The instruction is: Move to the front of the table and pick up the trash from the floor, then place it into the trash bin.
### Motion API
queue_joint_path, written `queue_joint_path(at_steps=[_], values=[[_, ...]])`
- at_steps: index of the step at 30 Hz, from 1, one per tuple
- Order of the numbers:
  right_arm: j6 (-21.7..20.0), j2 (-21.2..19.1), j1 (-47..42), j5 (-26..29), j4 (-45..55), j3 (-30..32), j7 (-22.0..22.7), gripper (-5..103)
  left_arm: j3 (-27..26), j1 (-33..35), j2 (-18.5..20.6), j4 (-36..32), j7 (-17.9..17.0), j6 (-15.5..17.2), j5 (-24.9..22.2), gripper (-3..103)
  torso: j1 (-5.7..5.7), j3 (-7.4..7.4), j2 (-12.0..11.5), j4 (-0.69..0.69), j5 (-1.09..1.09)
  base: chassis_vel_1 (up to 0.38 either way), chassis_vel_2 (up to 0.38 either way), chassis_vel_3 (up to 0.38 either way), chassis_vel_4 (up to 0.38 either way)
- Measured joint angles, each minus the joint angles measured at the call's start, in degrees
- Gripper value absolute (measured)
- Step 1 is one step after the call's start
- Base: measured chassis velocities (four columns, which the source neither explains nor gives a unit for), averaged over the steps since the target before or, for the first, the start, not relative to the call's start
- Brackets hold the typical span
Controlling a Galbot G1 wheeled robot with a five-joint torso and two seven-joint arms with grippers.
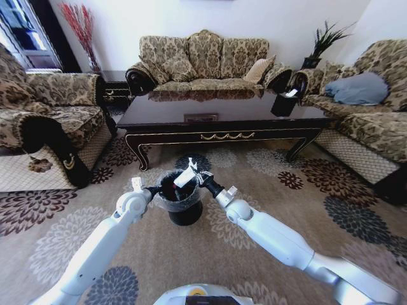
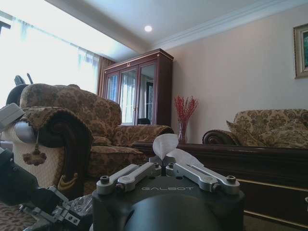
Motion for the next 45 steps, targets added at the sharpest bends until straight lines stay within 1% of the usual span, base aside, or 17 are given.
queue_joint_path(at_steps=[5,7,9,10,17,18,20,21,25,26,27,30,31,32,36,39,45], values=[[0.8,-0.1,-0.9,-0.9,0.5,-0.1,-0.4,0,-0.4,-0.3,0.6,-0.3,-0.3,0.1,-0.6,4,0.00,0.00,0.0,0.00,0.00,0.000,0.000,0.000,0.000],[1.2,-0.2,-1.4,-0.9,1.0,-0.1,-0.9,11,-0.5,-0.3,0.7,-0.5,-0.5,0.1,-0.8,4,0.00,0.00,0.0,0.00,0.00,0.000,0.000,0.000,0.000],[1.5,-0.3,-1.6,-0.8,1.2,-0.1,-1.4,11,-0.6,-0.2,0.8,-0.6,-0.5,0.1,-0.9,4,0.00,0.00,0.0,-0.01,0.00,0.000,0.000,0.000,0.000],[2.0,-0.6,-1.9,-0.5,1.7,-0.1,-2.2,21,-0.7,-0.1,0.9,-0.8,-0.6,0.1,-0.9,4,0.00,0.00,0.0,-0.01,0.00,0.000,0.000,0.000,0.000],[3.7,-1.8,-2.7,1.5,4.0,0.8,-7.1,37,-1.3,0.7,1.0,-1.5,-0.9,0.2,-0.9,4,0.00,0.00,0.0,0.00,0.00,0.000,0.000,0.000,0.000],[3.9,-2.0,-2.9,1.7,4.5,1.0,-7.5,49,-1.4,0.8,1.1,-1.6,-0.9,0.2,-0.9,4,0.00,0.00,0.0,-0.01,0.00,0.000,0.000,0.000,0.000],[4.0,-2.1,-3.0,1.8,4.7,1.1,-7.7,49,-1.5,0.9,1.1,-1.7,-0.9,0.2,-0.9,4,0.00,0.00,0.0,-0.01,0.00,0.000,0.000,0.000,0.000],[4.1,-2.3,-3.4,2.1,5.4,1.5,-7.8,61,-1.8,1.3,1.2,-2.0,-1.0,0.2,-0.9,4,0.00,0.00,0.0,0.00,-0.01,0.000,0.000,0.000,0.000],[4.1,-2.5,-4.0,2.5,5.6,2.6,-7.7,71,-2.3,1.9,1.4,-2.4,-1.0,0.2,-0.8,4,0.00,0.00,0.0,-0.01,0.00,0.000,0.000,0.000,0.000],[4.0,-2.5,-4.1,2.7,5.5,3.0,-7.5,71,-2.6,2.2,1.6,-2.6,-1.0,0.3,-0.8,4,0.00,0.00,0.0,-0.01,0.00,0.000,0.000,0.000,0.000],[3.7,-2.6,-4.4,3.0,4.9,4.0,-6.7,82,-3.4,2.9,1.9,-3.0,-1.0,0.3,-0.7,4,-0.01,0.00,0.0,-0.01,0.00,0.000,0.000,0.000,0.000],[3.1,-2.8,-4.6,3.3,4.2,5.2,-6.1,88,-4.7,3.9,2.6,-3.7,-1.0,0.3,-0.7,4,0.00,0.00,0.0,-0.01,0.00,0.000,0.000,0.000,0.000],[2.4,-3.1,-4.7,3.2,3.9,5.9,-5.6,97,-5.9,4.8,3.3,-4.3,-0.9,0.4,-0.7,4,0.00,0.00,0.0,0.00,0.00,0.000,0.000,0.000,0.000],[1.4,-3.3,-4.8,2.8,3.8,6.4,-4.7,99,-6.8,5.3,3.8,-4.6,-0.9,0.4,-0.7,4,-0.01,0.00,0.0,0.00,0.00,0.000,0.000,0.000,0.000],[-1.7,-4.2,-5.3,2.3,3.8,7.2,-1.9,99,-8.8,6.1,5.0,-5.4,-1.2,0.6,-1.3,4,0.00,0.00,0.0,0.00,-0.01,0.000,0.000,0.000,0.000],[-7.8,-5.3,-6.5,2.4,3.0,8.2,5.1,100,-12.8,7.6,8.1,-7.5,-2.7,0.9,-4.0,4,-0.01,-0.01,0.0,0.00,-0.02,0.000,0.000,0.000,0.000],[-10.4,-4.9,-8.2,2.4,-1.7,9.1,9.8,100,-16.7,8.9,11.6,-9.8,-3.3,0.9,-6.6,4,-0.01,0.00,0.0,0.01,0.00,0.000,0.000,0.000,0.000]])
